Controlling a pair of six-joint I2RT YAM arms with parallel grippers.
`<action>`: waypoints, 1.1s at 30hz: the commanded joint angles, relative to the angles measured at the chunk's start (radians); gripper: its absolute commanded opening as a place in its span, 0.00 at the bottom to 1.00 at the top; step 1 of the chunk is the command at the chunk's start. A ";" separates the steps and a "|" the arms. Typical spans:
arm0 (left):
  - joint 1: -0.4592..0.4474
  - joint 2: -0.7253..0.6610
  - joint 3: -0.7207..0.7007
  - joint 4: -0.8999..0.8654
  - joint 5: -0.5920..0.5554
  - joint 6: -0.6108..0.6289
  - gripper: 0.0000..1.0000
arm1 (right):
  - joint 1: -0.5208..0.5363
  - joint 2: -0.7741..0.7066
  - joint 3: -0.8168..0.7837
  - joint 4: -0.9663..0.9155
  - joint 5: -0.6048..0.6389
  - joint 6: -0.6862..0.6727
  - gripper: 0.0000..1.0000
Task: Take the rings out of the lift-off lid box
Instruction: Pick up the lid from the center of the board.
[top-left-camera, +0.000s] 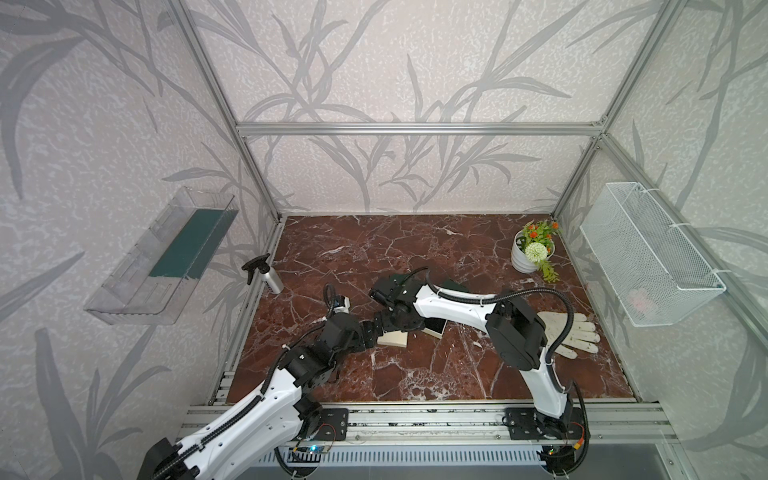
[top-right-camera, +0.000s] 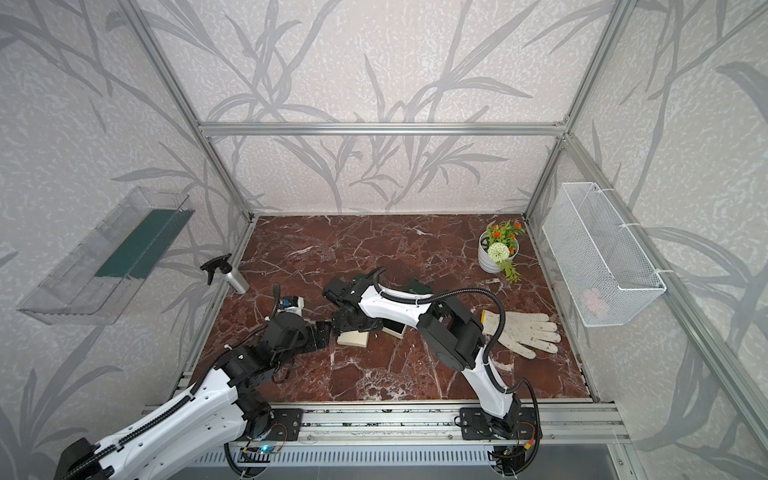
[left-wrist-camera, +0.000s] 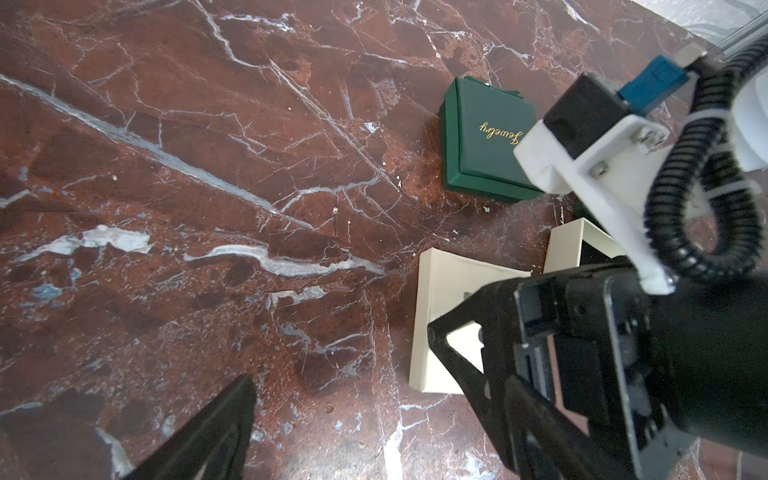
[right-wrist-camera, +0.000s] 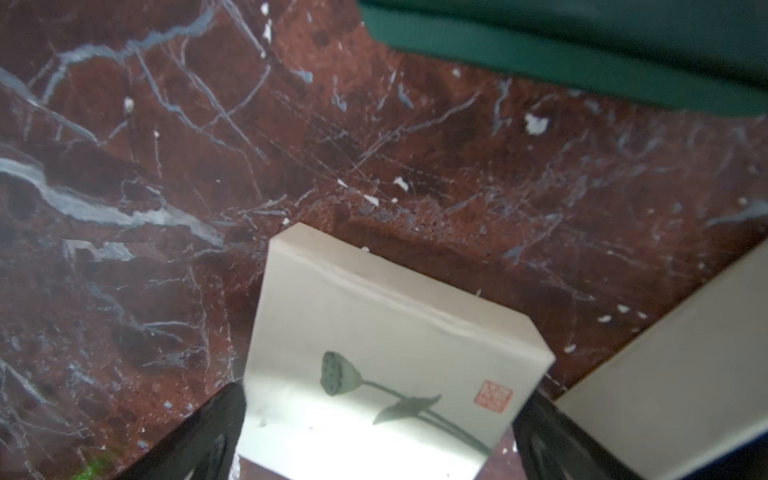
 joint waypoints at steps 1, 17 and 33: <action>0.005 -0.017 -0.017 -0.023 -0.017 0.006 0.91 | 0.008 0.029 0.021 -0.061 0.032 -0.003 0.99; 0.007 -0.081 -0.019 -0.041 -0.002 -0.004 0.92 | 0.010 -0.001 0.017 -0.050 0.077 0.145 0.99; 0.007 -0.108 -0.041 -0.035 0.014 0.001 0.92 | 0.010 -0.017 0.026 -0.028 0.047 0.202 0.99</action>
